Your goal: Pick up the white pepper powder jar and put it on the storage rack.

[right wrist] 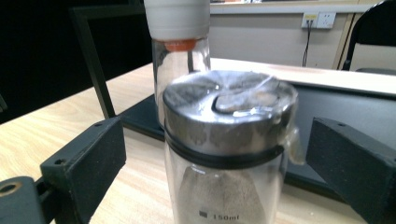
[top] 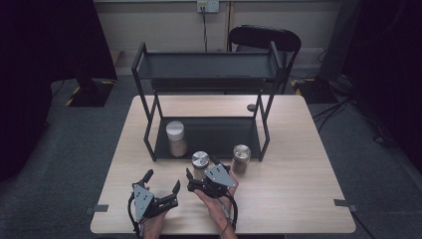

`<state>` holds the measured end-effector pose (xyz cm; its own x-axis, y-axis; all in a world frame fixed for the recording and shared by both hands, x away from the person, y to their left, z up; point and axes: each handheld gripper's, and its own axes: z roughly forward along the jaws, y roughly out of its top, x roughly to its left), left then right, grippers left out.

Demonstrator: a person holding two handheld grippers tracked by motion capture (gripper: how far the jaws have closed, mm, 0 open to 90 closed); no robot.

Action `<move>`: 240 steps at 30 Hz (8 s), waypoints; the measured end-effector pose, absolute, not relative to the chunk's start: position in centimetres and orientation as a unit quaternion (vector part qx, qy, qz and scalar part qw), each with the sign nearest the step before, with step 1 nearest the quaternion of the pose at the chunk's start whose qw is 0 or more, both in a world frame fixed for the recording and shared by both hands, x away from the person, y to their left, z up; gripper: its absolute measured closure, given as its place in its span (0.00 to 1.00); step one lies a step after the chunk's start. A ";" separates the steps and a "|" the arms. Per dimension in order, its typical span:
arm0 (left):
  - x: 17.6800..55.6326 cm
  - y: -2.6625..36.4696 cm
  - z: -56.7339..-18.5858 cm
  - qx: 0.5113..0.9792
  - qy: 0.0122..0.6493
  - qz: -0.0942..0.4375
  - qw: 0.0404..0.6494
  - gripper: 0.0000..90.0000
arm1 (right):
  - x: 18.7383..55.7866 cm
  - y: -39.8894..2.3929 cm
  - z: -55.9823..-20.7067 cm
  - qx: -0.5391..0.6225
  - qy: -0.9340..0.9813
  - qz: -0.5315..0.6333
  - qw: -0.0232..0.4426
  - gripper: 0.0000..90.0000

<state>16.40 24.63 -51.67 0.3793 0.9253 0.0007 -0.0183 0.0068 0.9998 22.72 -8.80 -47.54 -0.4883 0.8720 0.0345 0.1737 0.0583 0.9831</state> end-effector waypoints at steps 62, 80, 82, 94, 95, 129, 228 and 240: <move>16.4 24.7 -51.7 0.581 0.389 0.398 0.594 0.02 | 24.2 -7.7 -46.3 0.422 0.687 0.512 0.296 0.34; 16.4 24.7 -51.7 0.581 0.389 0.399 0.594 0.02 | 24.2 -7.9 -46.2 0.425 0.686 0.512 0.295 0.34; 16.4 24.6 -51.7 0.581 0.389 0.399 0.594 0.02 | 24.2 -7.9 -46.1 0.425 0.686 0.512 0.295 0.34; 16.4 24.6 -51.7 0.580 0.389 0.399 0.594 0.02 | 24.2 -8.0 -46.1 0.426 0.685 0.515 0.290 0.34; 16.4 24.6 -51.7 0.580 0.389 0.399 0.594 0.02 | 24.2 -8.0 -46.0 0.426 0.685 0.515 0.291 0.34; 16.4 24.6 -51.7 0.581 0.390 0.399 0.593 0.02 | 24.8 -8.4 -44.1 0.418 0.680 0.524 0.297 0.34; 16.4 24.8 -51.7 0.580 0.389 0.396 0.596 0.02 | 34.3 -6.4 -42.5 0.450 0.695 0.474 0.300 0.34; 16.5 24.8 -51.7 0.580 0.389 0.396 0.596 0.02 | 34.4 -6.2 -42.7 0.448 0.701 0.470 0.295 0.34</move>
